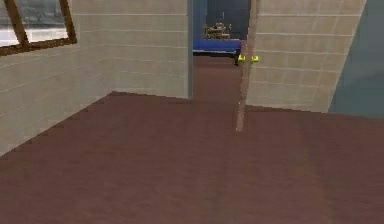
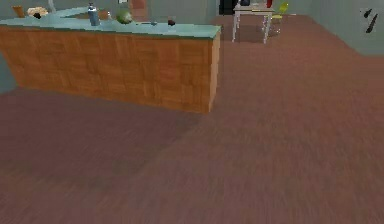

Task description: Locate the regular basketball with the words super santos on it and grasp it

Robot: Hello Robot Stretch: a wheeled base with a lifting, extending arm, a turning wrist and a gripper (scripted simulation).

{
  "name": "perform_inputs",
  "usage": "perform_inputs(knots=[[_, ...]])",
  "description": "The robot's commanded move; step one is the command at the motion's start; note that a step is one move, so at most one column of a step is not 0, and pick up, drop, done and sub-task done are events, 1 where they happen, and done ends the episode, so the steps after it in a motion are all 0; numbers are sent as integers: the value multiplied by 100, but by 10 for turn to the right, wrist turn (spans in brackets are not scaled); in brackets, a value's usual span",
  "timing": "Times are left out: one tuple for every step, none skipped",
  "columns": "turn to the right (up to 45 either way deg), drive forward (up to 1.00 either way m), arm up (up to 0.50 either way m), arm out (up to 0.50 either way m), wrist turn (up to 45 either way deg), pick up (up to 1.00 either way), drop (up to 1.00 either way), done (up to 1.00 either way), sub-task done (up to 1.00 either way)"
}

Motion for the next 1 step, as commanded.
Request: perform_inputs(knots=[[0, 100, 0, 0, 0, 0, 0, 0, 0]])
